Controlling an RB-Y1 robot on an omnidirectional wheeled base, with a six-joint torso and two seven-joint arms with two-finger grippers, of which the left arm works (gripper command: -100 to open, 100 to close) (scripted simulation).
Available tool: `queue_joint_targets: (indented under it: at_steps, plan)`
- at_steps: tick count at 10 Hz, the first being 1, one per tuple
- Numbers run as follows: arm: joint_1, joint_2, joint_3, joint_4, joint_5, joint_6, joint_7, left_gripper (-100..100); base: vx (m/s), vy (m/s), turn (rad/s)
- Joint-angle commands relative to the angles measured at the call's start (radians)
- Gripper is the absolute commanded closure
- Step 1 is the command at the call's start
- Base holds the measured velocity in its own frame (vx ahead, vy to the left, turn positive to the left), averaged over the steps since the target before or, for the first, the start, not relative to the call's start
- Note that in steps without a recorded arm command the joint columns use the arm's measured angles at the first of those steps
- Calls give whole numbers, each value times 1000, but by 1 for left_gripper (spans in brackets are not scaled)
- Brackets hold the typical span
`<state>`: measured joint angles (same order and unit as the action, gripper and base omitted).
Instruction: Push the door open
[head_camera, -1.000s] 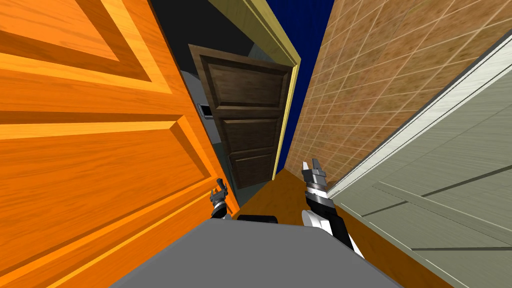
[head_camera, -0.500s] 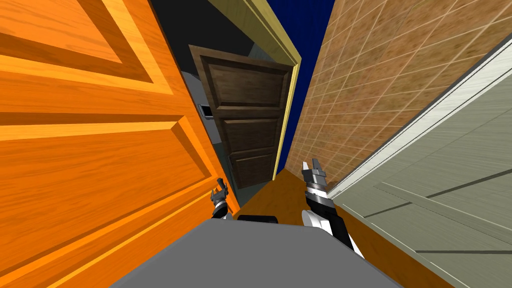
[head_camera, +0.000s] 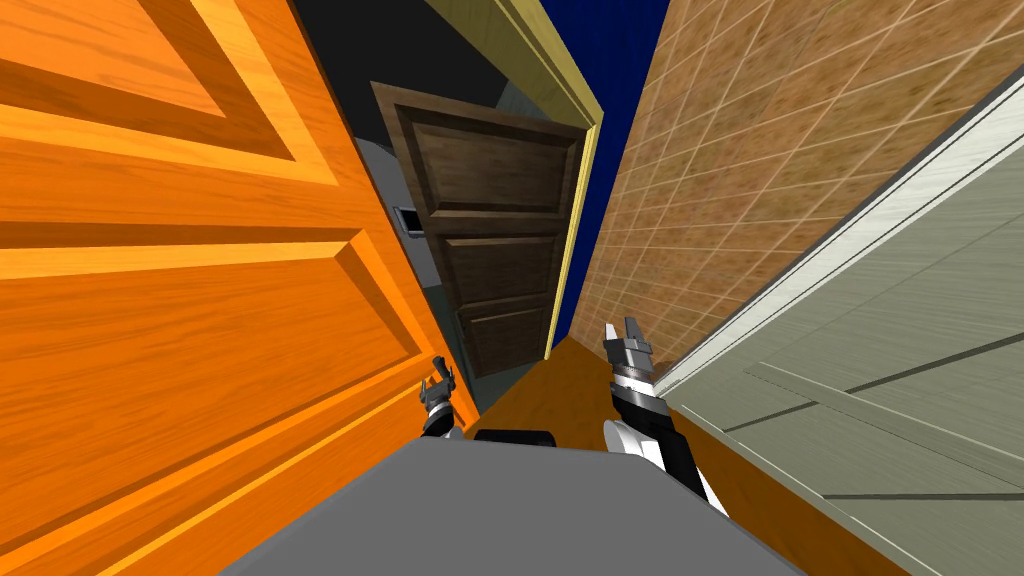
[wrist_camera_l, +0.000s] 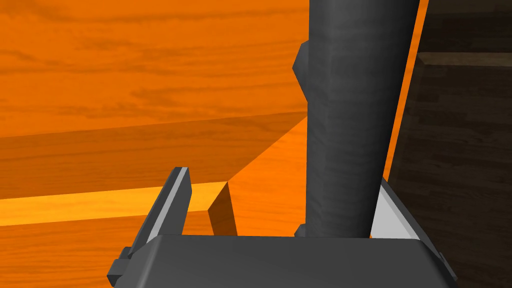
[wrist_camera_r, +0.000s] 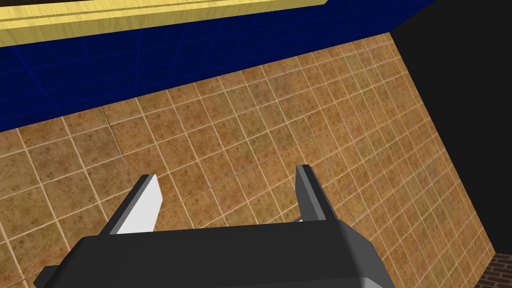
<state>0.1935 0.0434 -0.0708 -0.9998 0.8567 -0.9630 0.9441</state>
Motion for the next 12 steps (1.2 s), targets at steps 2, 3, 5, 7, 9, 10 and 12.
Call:
queue_joint_targets:
  at_steps: [2,3,5,7,9,10,12]
  plan:
    - [3,21,26,38,8,-27,10,100,-3,1,6]
    - [4,23,30,40,10,-28,9,100,-9,1,12]
    - [4,23,30,40,10,-28,9,100,16,6,-18]
    - [4,23,30,40,10,-28,9,100,-4,8,-21]
    - [5,25,33,41,13,-29,7,100,-11,-3,22]
    - [5,25,33,41,13,-29,7,100,-14,12,-41]
    - [5,25,33,41,13,-29,7,100,6,-8,-9]
